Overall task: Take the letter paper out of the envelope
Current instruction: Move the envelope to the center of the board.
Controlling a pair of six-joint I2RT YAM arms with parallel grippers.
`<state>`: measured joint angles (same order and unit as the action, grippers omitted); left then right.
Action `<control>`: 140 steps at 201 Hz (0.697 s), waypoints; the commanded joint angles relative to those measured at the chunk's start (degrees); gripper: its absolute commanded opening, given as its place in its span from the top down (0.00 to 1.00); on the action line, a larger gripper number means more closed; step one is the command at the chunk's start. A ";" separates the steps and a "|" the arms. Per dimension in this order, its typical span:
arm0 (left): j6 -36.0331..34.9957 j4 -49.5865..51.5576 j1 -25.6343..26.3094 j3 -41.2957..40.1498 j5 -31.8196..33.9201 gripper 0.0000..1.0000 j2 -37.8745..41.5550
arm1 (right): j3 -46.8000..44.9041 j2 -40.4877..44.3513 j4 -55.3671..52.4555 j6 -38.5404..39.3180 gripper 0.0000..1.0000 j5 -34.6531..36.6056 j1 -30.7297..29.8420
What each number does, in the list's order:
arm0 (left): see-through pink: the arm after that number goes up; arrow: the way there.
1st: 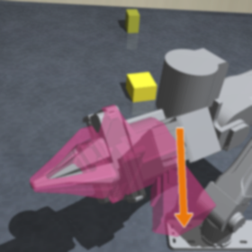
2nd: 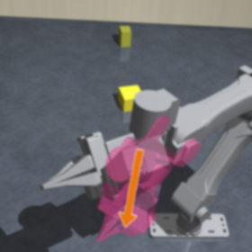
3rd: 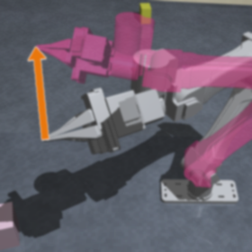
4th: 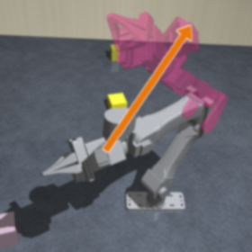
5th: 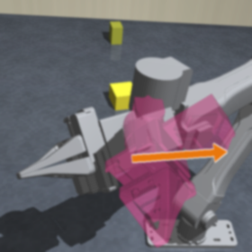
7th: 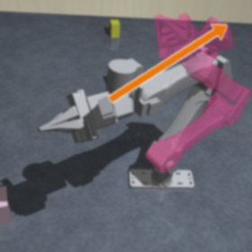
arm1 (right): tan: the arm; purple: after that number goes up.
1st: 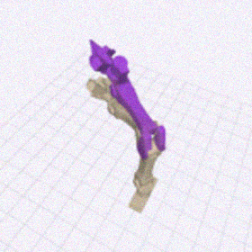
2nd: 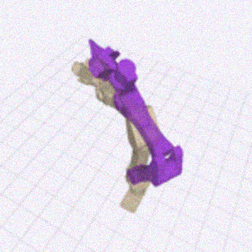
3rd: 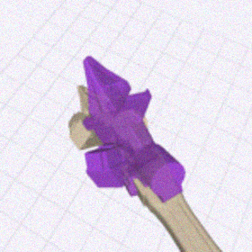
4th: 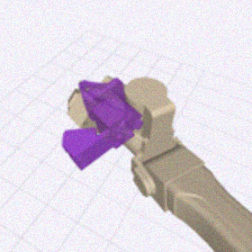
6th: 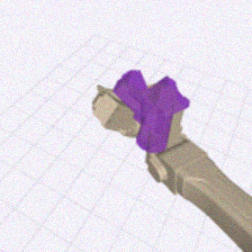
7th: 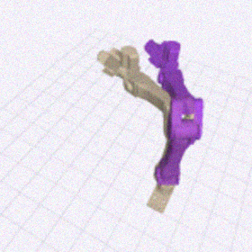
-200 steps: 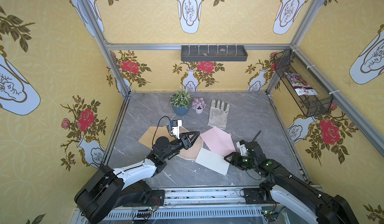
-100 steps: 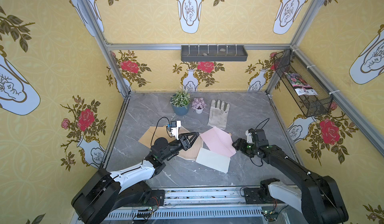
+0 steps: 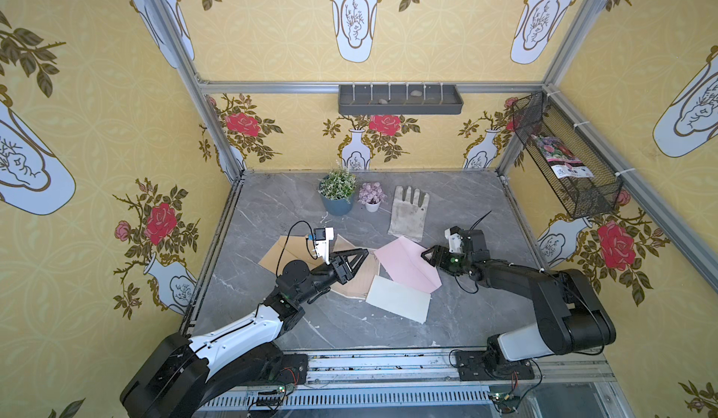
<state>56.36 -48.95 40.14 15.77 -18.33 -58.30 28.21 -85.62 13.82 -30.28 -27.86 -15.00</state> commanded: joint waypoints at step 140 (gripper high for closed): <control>-1.41 1.99 0.02 -0.31 1.10 0.56 1.86 | 2.41 20.22 -17.53 2.40 1.00 8.27 -1.44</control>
<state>55.94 -46.57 40.14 15.79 -17.56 -56.77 28.51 -69.89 2.72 -29.87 -25.74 -17.41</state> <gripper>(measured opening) 0.435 0.059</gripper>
